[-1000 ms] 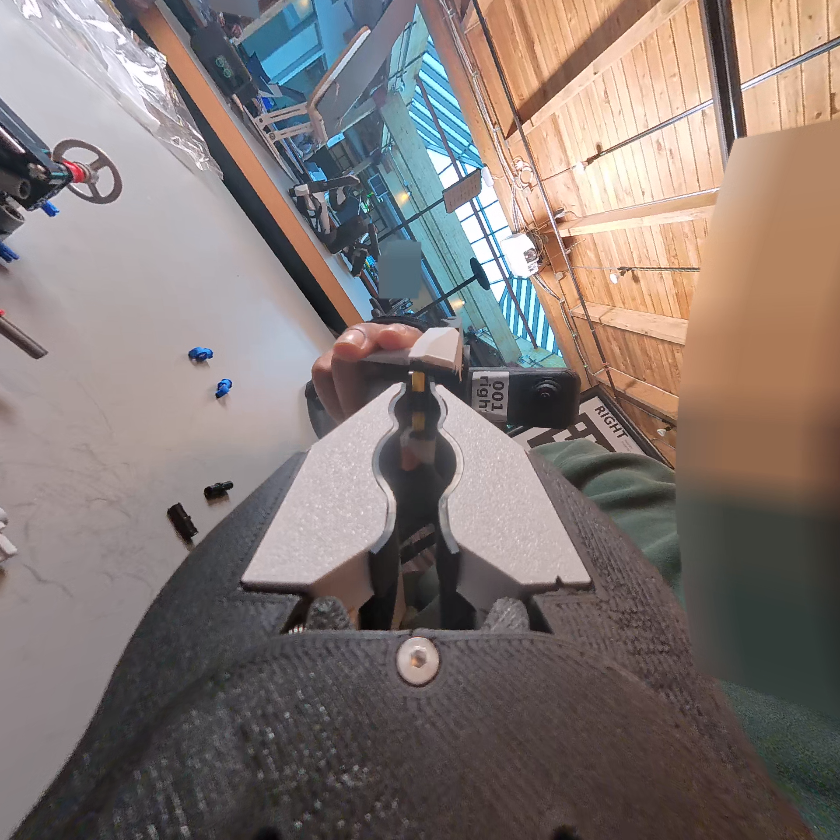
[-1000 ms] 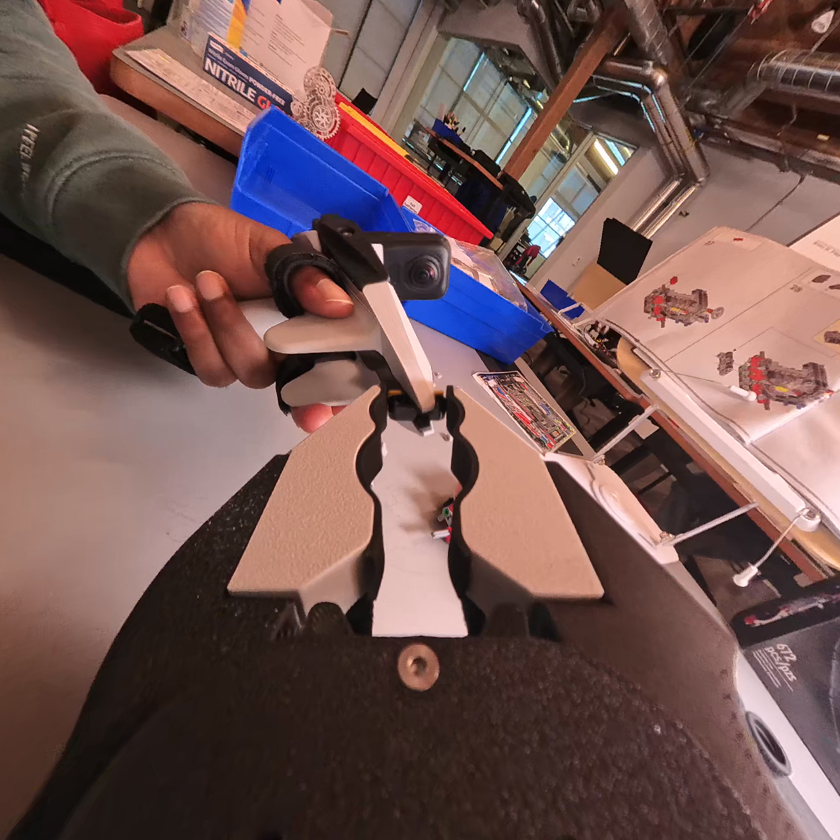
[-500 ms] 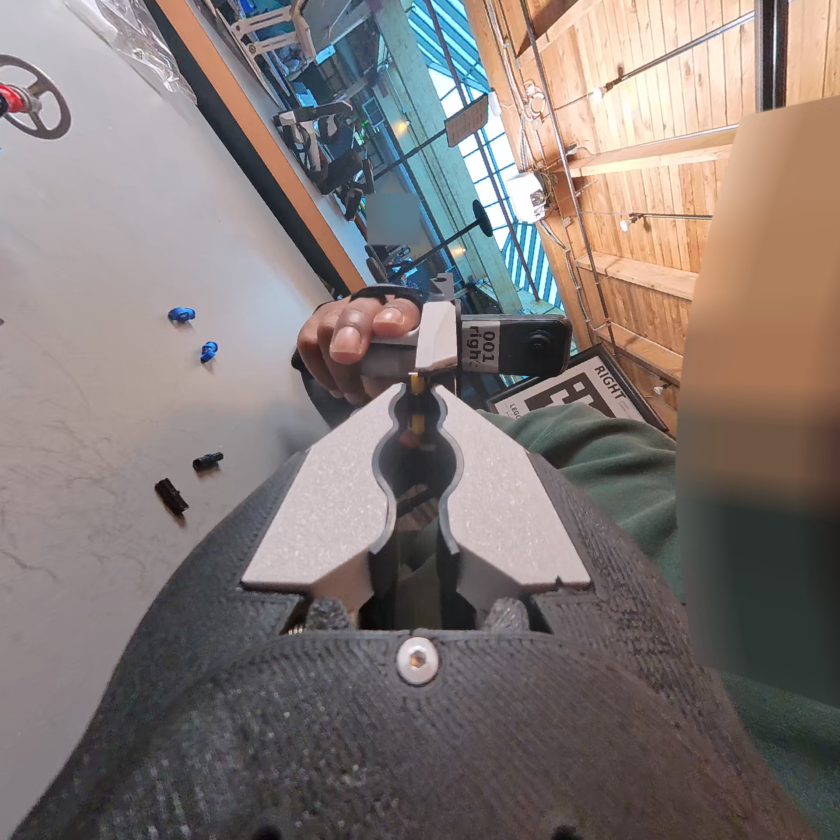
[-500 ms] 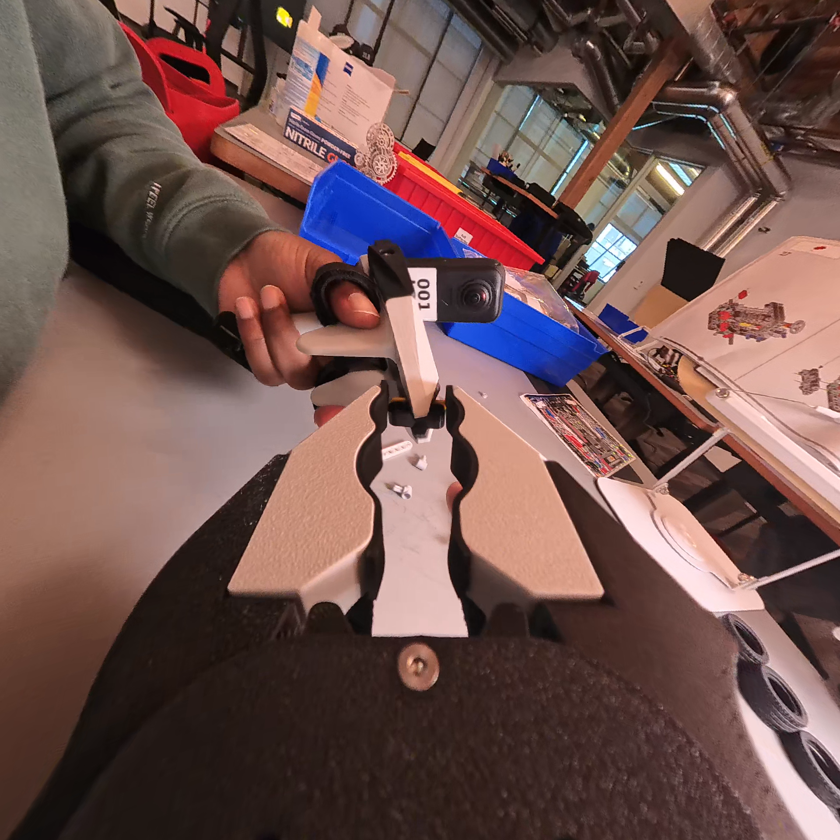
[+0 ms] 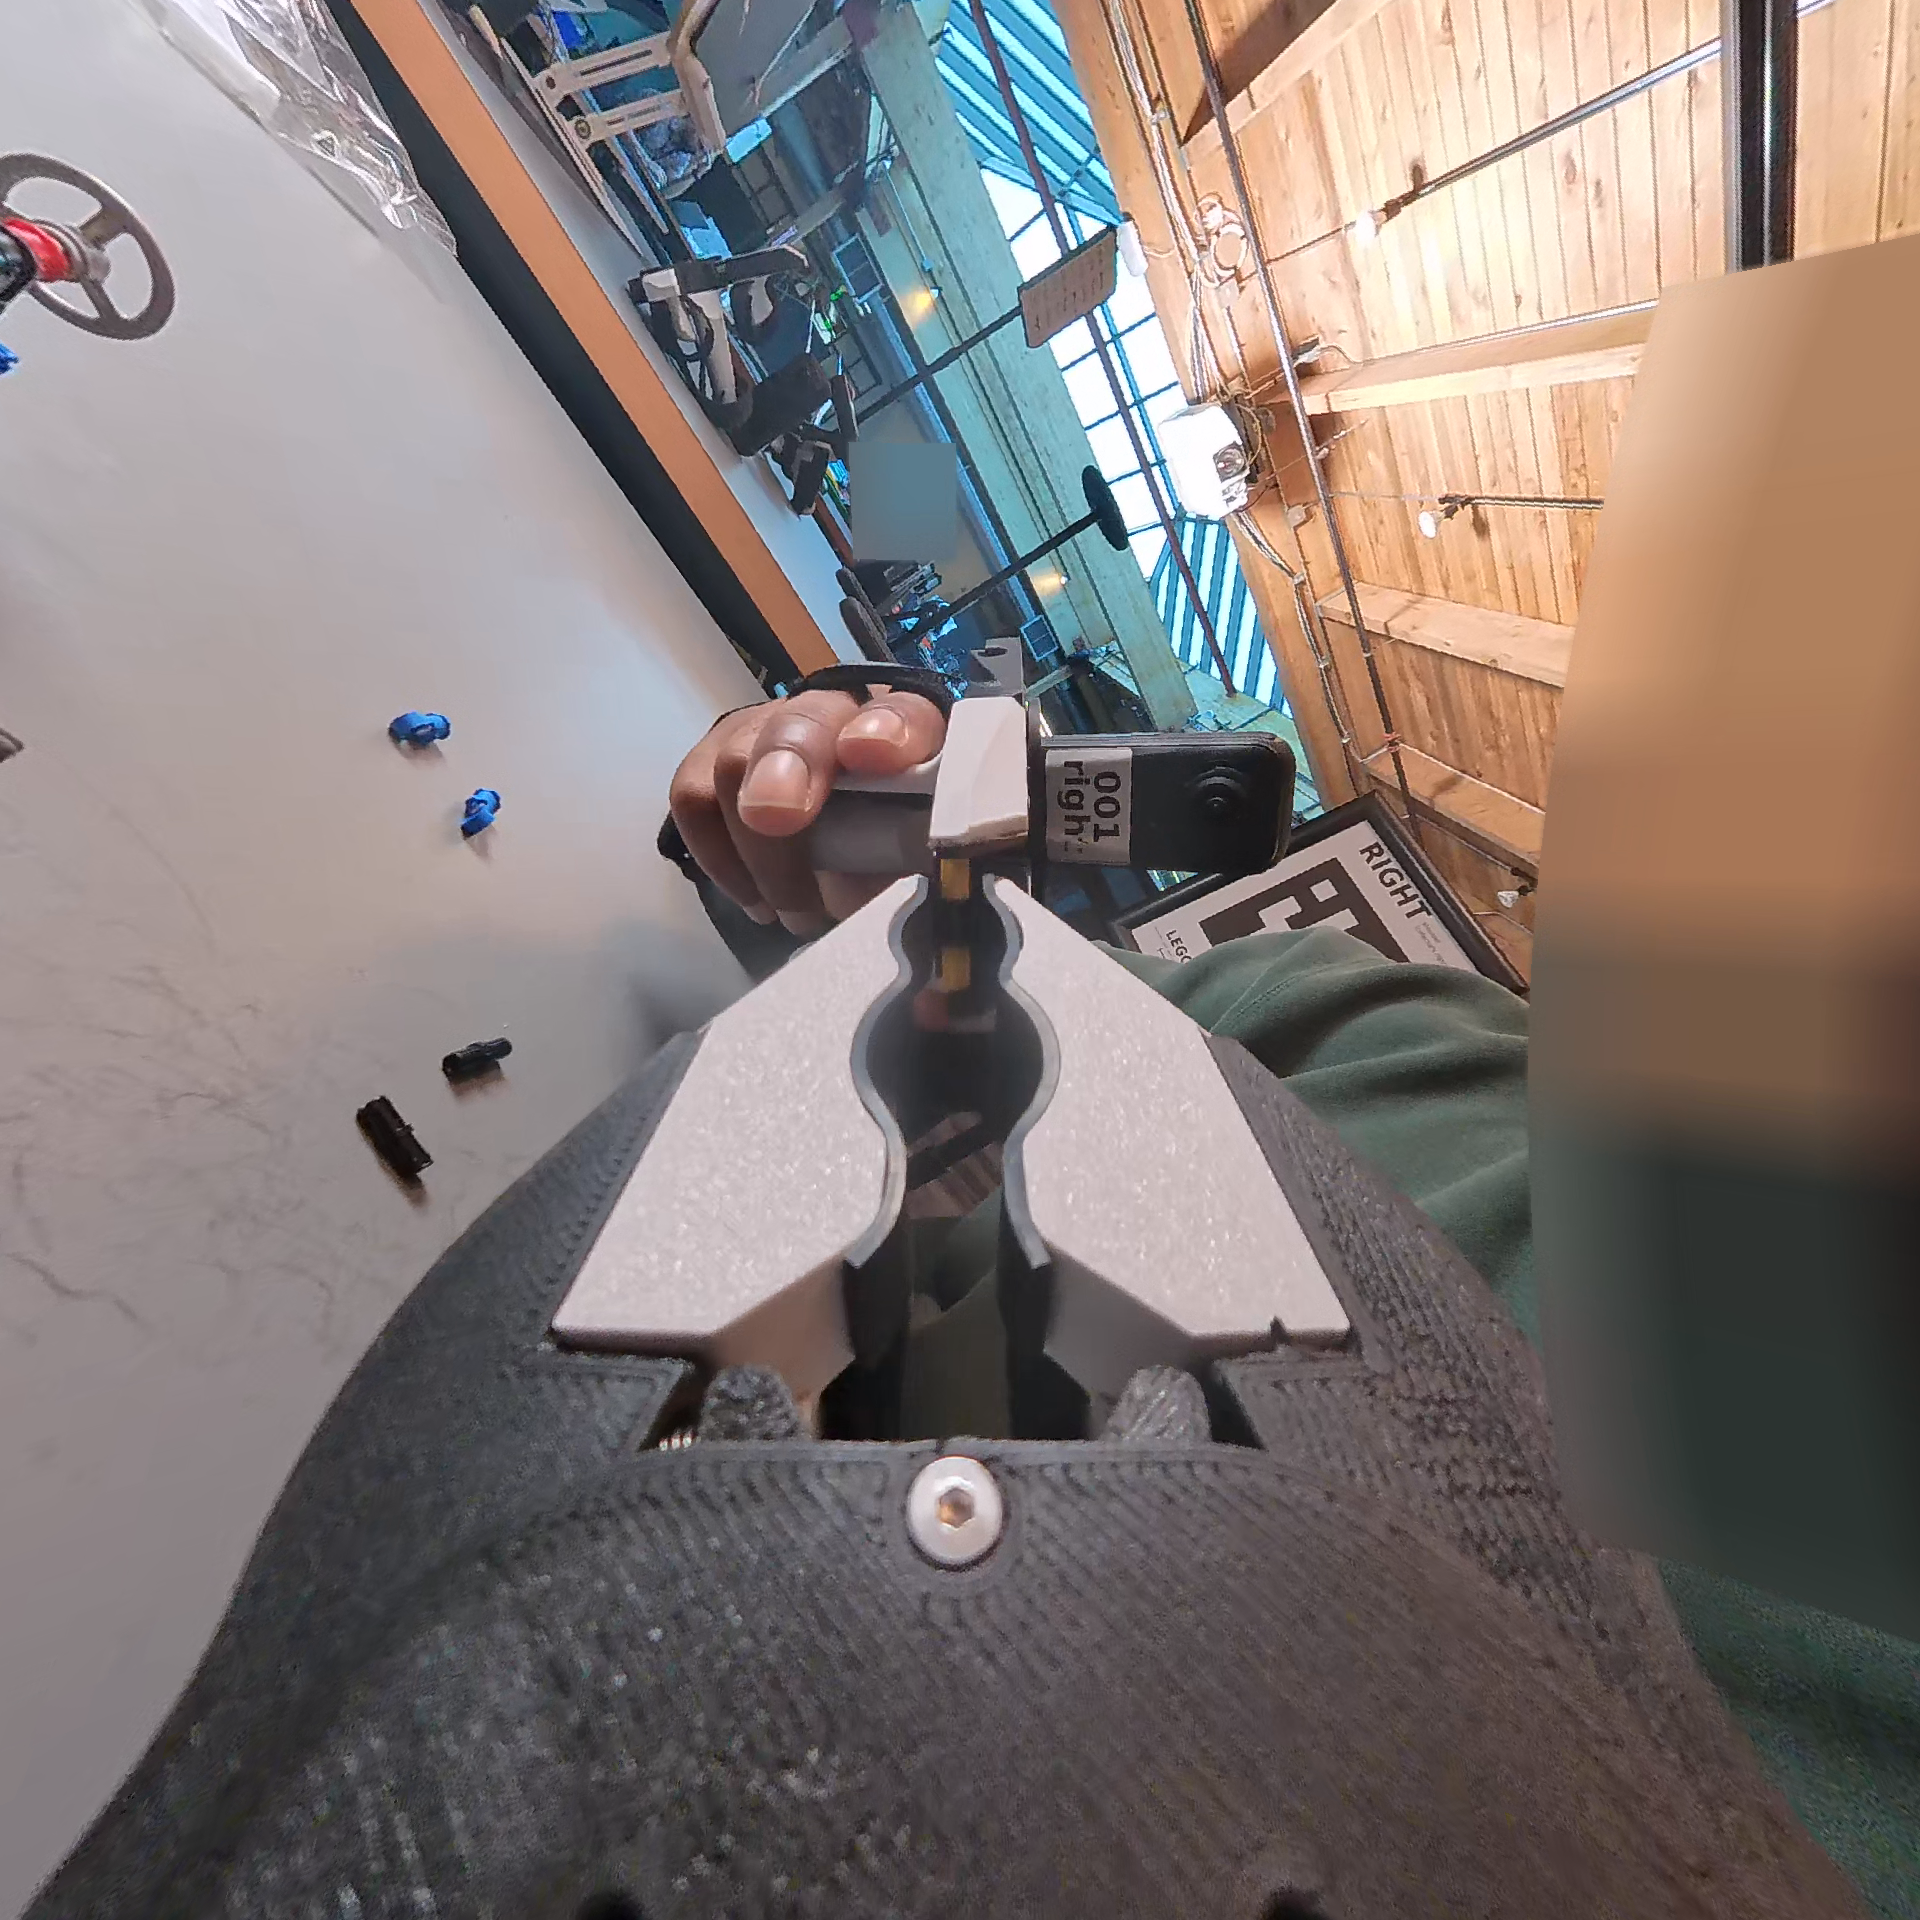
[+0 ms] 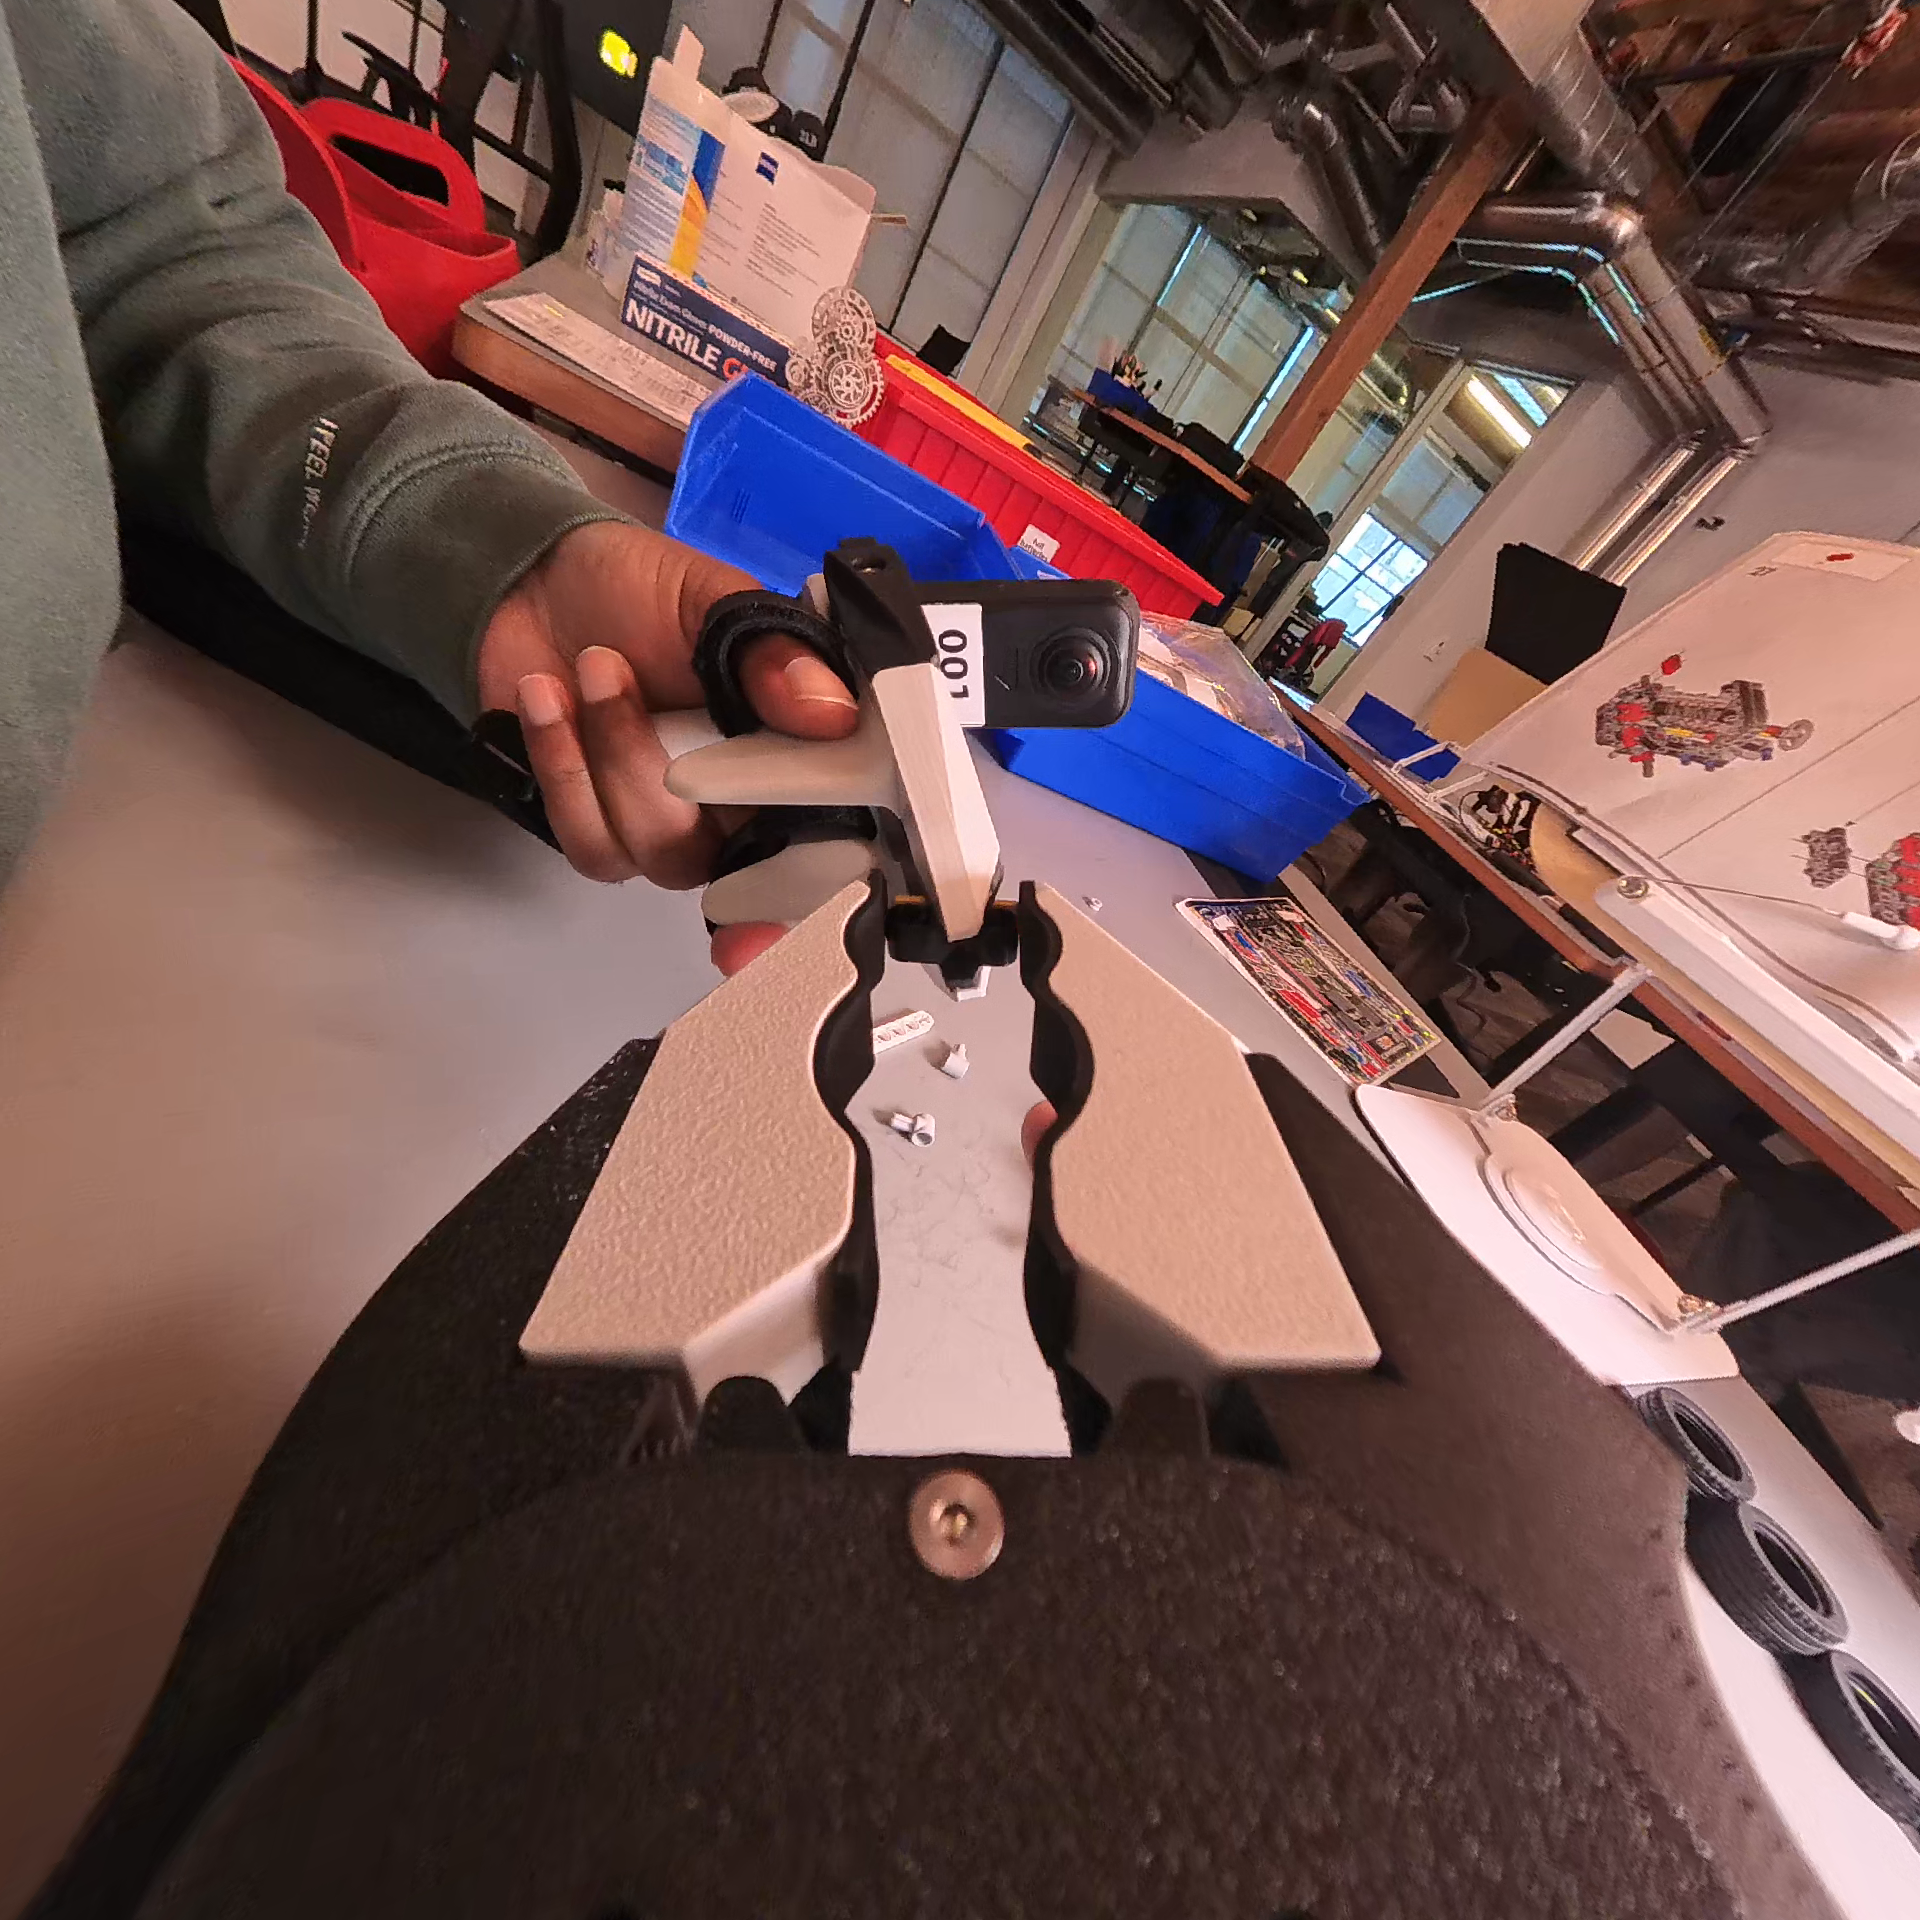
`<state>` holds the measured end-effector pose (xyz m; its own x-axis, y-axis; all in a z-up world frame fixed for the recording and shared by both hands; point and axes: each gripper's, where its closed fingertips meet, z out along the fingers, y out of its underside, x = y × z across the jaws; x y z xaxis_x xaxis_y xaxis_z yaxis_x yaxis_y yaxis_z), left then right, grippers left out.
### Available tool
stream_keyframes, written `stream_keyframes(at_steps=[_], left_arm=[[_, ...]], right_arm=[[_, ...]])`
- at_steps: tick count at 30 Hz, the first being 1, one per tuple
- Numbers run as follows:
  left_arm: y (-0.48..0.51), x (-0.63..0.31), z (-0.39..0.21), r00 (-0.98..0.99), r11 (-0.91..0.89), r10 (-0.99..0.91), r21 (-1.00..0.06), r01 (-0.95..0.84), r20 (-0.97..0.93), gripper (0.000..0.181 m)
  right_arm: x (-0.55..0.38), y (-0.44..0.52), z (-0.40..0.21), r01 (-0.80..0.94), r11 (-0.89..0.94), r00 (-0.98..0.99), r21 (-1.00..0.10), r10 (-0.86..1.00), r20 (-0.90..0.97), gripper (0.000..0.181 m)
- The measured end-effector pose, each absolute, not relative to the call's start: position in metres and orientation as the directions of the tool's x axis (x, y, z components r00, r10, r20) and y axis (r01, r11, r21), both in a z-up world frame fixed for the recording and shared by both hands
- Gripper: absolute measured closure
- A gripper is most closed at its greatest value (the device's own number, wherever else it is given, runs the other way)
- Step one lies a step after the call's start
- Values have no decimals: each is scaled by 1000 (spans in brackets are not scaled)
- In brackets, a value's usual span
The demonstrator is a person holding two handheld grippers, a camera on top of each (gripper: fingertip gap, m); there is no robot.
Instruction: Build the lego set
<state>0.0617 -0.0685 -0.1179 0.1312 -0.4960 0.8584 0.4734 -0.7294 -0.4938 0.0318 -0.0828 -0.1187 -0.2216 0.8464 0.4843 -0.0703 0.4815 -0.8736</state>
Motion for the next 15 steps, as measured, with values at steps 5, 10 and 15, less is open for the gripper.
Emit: stream_keyframes(at_steps=[5, 10, 15], left_arm=[[-68, 62, -119, 137, -729, -493, -494, 473, 859, 176], [-69, 62, -119, 134, -731, -493, -493, 472, 859, 176], [-69, 62, -118, 131, -730, -499, -497, 470, 856, 176]], right_arm=[[30, -82, -121, -60, 492, -214, -868, 843, 493, 157], [30, -83, -121, -60, 487, -218, -871, 845, 488, 157], [31, -83, -120, -64, 481, -221, -875, 848, 482, 157]])
